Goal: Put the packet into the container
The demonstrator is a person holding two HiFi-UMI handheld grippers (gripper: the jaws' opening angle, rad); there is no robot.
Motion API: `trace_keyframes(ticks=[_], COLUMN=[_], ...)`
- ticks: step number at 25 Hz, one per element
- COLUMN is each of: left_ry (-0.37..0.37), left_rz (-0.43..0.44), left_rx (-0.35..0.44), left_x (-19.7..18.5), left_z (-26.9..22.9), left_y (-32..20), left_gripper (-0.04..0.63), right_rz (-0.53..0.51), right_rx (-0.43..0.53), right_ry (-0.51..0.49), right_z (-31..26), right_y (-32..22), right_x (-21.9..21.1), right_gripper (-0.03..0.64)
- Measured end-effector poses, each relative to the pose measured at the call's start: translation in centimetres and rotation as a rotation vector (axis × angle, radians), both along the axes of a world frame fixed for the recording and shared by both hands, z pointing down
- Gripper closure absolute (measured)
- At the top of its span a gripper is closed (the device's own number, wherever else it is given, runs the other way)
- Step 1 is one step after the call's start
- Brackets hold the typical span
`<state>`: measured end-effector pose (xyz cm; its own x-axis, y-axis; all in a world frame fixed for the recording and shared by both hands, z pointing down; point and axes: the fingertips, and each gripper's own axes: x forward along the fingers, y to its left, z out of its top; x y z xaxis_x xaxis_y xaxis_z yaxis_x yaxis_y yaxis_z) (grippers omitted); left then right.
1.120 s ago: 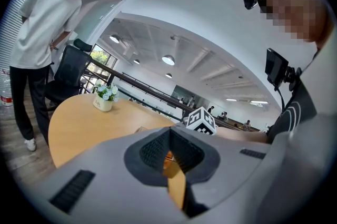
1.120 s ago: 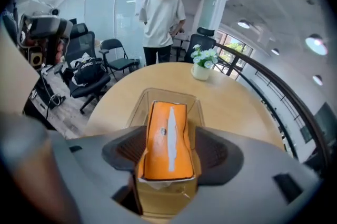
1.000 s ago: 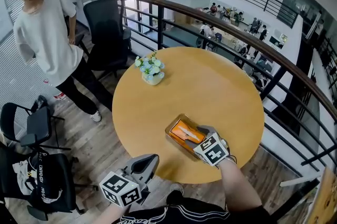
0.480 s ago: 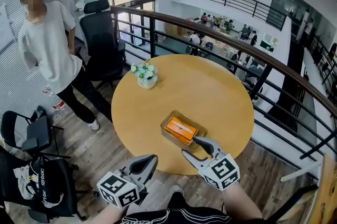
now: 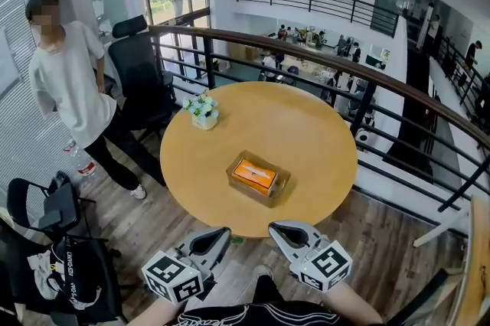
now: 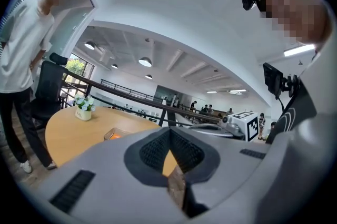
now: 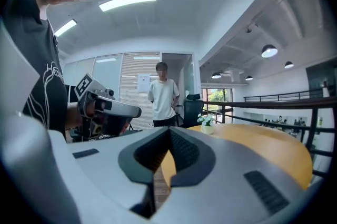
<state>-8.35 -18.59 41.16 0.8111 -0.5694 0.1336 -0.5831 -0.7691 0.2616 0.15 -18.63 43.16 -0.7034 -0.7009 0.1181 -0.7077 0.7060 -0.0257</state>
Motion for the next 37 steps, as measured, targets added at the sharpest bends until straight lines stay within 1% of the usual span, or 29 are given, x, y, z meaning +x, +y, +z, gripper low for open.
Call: trace_keyframes(ticks=[4, 7, 15, 24, 37], left_ry=[-0.017, -0.022, -0.014, -0.003, -0.017], left_rz=[0.023, 0.033, 0.049, 0.052, 0.087], left_rx=[0.009, 0.011, 0.009, 0.011, 0.019], left_x=[0.4, 0.7, 0.9, 1.1, 2.5], left_z=[0.4, 0.5, 0.7, 0.8, 0.9], left_y=[1.1, 1.7, 2.6, 2.9, 2.7], left_gripper=[0.591, 0.591, 0.591, 0.591, 0.591], right_rz=[0.011, 0.014, 0.019, 0.036, 0.057], right_rx=[-0.021, -0.033, -0.043, -0.041, -0.026], right_ry=[-0.062, -0.082, -0.035, -0.038, -0.041], right_z=[0.2, 0.1, 0.6, 0.6, 0.3], right_y=[1.1, 1.7, 2.9, 3.4, 3.2], right_x=[0.1, 0.1, -0.4, -0.1, 1.2], right_gripper=[0.611, 0.611, 0.612, 0.612, 0.612])
